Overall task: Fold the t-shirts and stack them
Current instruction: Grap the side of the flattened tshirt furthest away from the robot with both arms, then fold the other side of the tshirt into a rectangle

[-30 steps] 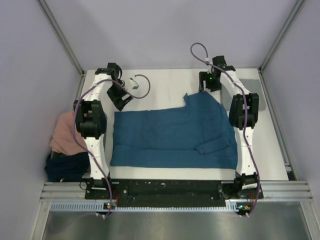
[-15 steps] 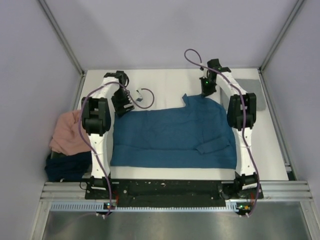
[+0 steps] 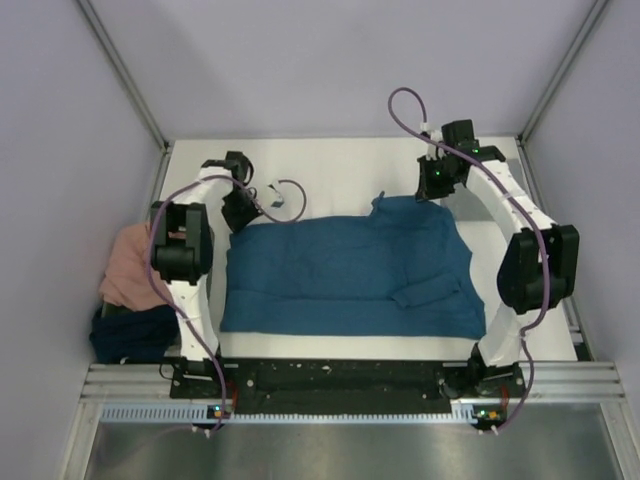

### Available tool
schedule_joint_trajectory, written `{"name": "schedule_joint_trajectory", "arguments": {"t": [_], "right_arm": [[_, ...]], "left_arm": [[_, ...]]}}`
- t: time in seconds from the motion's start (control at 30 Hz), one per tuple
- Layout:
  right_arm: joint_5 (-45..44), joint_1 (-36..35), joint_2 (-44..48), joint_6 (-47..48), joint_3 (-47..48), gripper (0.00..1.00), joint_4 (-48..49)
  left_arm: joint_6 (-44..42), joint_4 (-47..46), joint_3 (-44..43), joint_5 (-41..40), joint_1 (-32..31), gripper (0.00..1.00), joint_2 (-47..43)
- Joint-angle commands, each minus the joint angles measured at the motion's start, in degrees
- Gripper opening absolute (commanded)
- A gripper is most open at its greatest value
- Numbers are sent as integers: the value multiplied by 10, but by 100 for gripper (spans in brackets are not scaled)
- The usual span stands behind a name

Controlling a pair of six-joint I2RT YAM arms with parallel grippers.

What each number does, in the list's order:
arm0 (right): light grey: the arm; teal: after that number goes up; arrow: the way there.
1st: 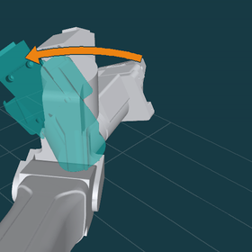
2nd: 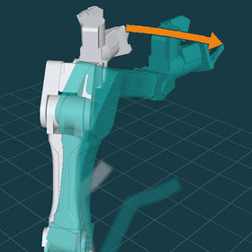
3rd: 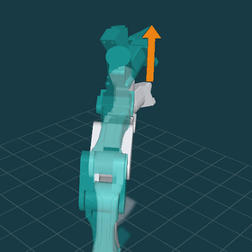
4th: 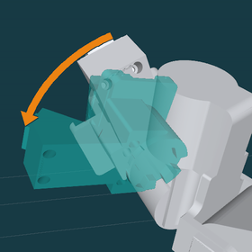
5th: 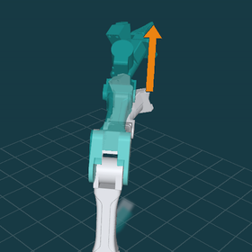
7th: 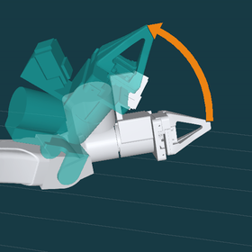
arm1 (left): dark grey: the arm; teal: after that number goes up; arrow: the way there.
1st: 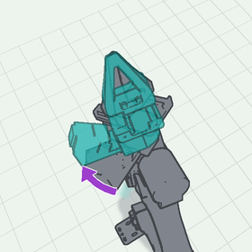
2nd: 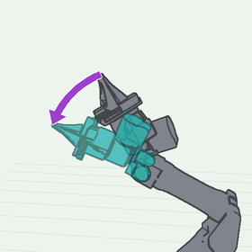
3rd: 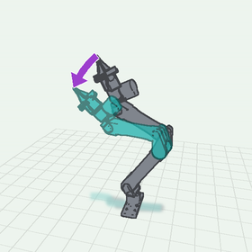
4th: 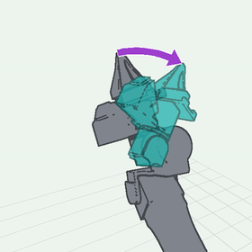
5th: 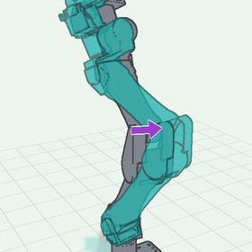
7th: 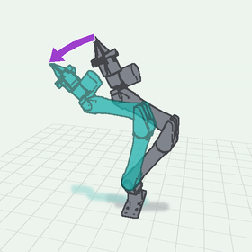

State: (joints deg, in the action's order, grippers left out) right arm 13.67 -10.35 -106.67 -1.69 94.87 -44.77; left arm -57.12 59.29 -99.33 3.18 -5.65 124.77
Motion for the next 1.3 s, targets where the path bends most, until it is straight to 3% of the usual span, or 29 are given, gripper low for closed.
{"name": "schedule_joint_trajectory", "arguments": {"t": [0.0,0.17,0.37,0.57,0.97,1.0,1.03,1.07,1.1,1.2,1.27], "right_arm": [[-7,-5,133,-39,-124,0,20],[-21,-5,282,-88,-275,0,-1],[-44,-5,356,-108,-348,0,-117],[-38,-5,335,-122,-363,0,-155],[-62,-5,243,-138,-397,0,-167],[-65,-5,241,-139,-399,18,-167],[-73,-5,241,-142,-399,40,-171],[-82,-5,244,-145,-393,51,-176],[-92,-5,255,-148,-386,55,-176],[-166,-4,323,-166,-345,78,-155],[-187,9,356,-172,-320,81,-111]], "left_arm": [[69,-128,143,46,-2,0,-195],[77,-121,275,69,-9,0,-347],[44,-83,417,84,-12,0,-457],[6,-88,478,65,-15,0,-478],[-41,-107,468,0,-20,0,-431],[-47,-91,460,1,-20,5,-430],[-51,-76,450,4,-20,30,-430],[-59,-50,435,9,-20,51,-431],[-63,-25,413,20,-20,61,-436],[-92,79,321,136,-9,73,-463],[-85,100,272,241,3,77,-475]]}}
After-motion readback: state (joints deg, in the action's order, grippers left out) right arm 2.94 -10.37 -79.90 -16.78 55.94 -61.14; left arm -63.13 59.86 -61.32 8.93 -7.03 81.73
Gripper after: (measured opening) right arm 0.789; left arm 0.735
